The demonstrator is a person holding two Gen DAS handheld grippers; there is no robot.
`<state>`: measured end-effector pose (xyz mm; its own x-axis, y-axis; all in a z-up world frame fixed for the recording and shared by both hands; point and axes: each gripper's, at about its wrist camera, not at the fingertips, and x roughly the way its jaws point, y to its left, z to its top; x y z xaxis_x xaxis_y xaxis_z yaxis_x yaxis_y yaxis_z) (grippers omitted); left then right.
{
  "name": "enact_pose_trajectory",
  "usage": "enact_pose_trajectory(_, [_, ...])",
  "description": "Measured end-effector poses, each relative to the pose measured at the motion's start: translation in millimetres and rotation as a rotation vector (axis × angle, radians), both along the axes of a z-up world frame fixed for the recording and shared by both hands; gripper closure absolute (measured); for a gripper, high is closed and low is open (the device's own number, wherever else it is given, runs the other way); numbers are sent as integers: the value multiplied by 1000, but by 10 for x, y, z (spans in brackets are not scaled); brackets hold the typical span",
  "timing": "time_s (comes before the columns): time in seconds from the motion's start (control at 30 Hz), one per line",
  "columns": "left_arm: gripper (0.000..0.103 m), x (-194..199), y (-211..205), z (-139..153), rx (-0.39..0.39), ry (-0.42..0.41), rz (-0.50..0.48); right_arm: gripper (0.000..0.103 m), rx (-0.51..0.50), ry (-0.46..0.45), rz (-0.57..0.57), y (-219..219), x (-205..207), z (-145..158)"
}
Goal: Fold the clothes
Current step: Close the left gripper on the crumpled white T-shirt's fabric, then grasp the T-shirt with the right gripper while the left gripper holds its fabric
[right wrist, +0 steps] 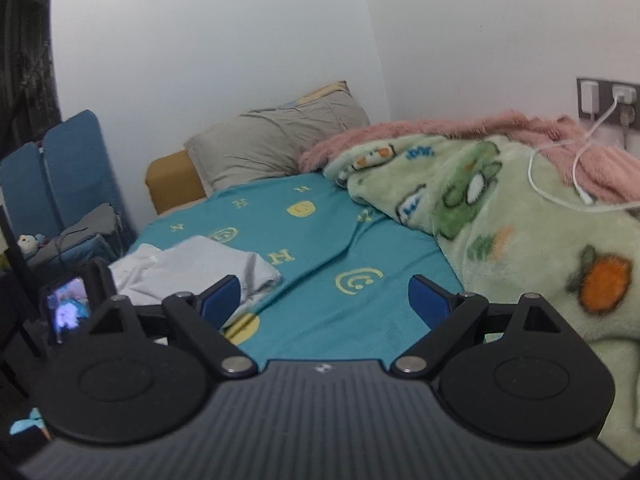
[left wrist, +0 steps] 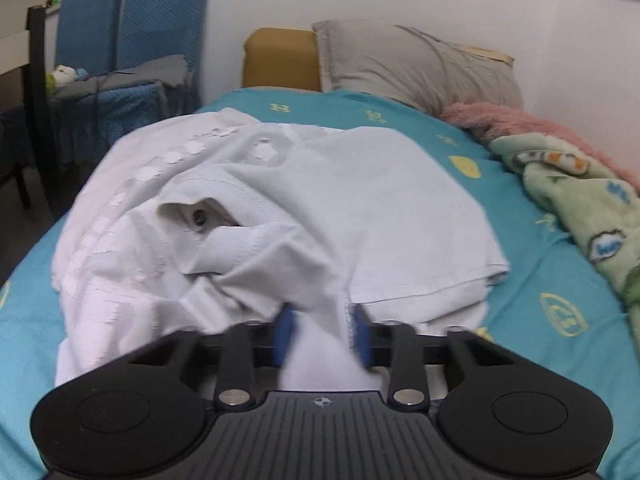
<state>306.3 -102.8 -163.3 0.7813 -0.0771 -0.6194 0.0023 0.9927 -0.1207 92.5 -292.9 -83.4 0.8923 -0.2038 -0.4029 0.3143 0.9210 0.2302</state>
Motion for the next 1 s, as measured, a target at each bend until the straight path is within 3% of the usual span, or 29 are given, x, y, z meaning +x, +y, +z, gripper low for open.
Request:
enact_pose_trajectory(0.1, [92,-250,100,162,-8,-50,-21,11,34,32,16,-1,49,-118])
enact_pose_trajectory(0.33, [93,-1238,405,828,0,-186,-139,11,-5,-28,13,53,-83,-27])
enact_pose_trajectory(0.53, [93,-2133,797,1153,-83,-211,-203,11,-36,-74,36,149,-297,171])
enact_pose_trajectory(0.67, [93,-2549,1066,1085,-158,-165,-196,11,-33,-64,149,330,-433,292])
enact_pose_trajectory(0.8, [91,-2529,1330,969,-274,-80,-125,11,14,-14,341,593,-436,303])
enact_pose_trajectory(0.9, [90,-2427,1479,900,-340,-38,-85,12,-4,31,461,874,-390,251])
enact_pose_trajectory(1.0, [87,-2337,1644,807,-416,15,-52,28,-4,104,545,1083,-251,117])
